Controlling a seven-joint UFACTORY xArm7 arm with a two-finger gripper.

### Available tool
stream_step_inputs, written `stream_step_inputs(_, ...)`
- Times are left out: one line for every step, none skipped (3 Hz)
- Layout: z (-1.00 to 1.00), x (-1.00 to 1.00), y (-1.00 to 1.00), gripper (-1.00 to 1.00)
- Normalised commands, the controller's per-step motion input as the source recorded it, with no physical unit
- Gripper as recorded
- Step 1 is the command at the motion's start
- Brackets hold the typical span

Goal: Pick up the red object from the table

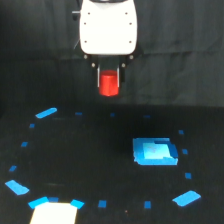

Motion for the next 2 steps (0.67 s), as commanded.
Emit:
stream_step_inputs(0.30,0.14,0.03,-0.96)
stream_step_inputs(0.82,0.36,0.61,-1.00)
